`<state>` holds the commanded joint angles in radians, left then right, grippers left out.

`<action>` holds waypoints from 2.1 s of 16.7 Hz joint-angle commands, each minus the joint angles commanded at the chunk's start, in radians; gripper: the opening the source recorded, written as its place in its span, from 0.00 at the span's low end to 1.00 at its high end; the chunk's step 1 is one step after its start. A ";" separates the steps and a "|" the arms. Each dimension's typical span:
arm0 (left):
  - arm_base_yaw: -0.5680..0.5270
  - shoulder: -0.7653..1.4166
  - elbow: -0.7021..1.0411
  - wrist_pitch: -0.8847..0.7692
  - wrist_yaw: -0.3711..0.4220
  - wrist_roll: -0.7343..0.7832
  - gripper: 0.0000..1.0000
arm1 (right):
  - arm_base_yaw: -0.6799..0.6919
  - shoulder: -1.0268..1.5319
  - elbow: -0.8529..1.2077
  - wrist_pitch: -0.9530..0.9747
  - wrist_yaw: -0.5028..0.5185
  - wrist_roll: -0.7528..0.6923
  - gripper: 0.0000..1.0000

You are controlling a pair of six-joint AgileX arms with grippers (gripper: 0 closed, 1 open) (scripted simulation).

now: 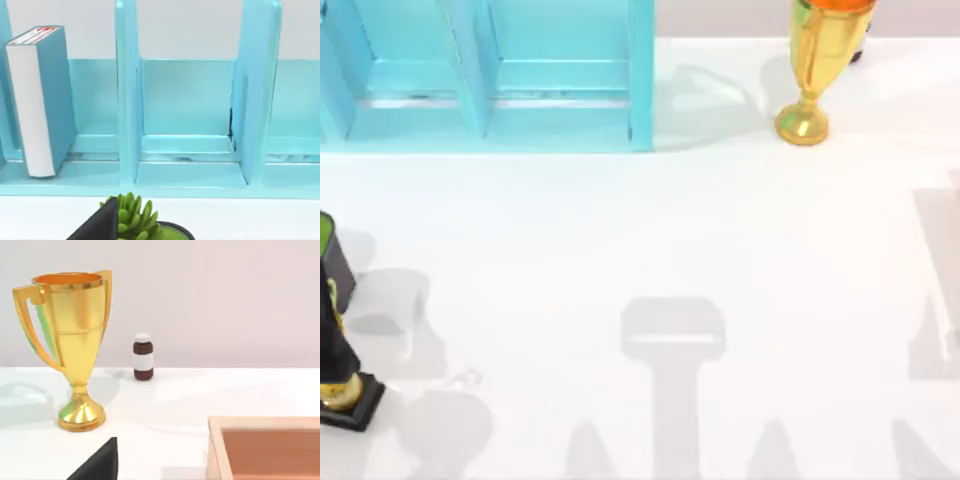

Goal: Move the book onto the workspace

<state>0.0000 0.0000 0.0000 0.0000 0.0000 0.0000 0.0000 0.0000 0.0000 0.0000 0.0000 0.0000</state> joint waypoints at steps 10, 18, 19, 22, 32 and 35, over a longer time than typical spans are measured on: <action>0.100 0.378 0.209 0.249 0.122 0.016 1.00 | 0.000 0.000 0.000 0.000 0.000 0.000 1.00; 0.316 1.252 0.538 0.649 0.344 0.056 1.00 | 0.000 0.000 0.000 0.000 0.000 0.000 1.00; 0.342 1.366 0.579 0.699 0.372 0.061 1.00 | 0.000 0.000 0.000 0.000 0.000 0.000 1.00; 0.414 1.681 0.698 0.844 0.453 0.072 1.00 | 0.000 0.000 0.000 0.000 0.000 0.000 1.00; 0.531 2.198 0.940 1.134 0.598 0.084 1.00 | 0.000 0.000 0.000 0.000 0.000 0.000 1.00; 0.531 2.198 0.940 1.134 0.598 0.084 1.00 | 0.000 0.000 0.000 0.000 0.000 0.000 1.00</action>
<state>0.5312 2.1978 0.9402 1.1345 0.5982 0.0845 0.0000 0.0000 0.0000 0.0000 0.0000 0.0000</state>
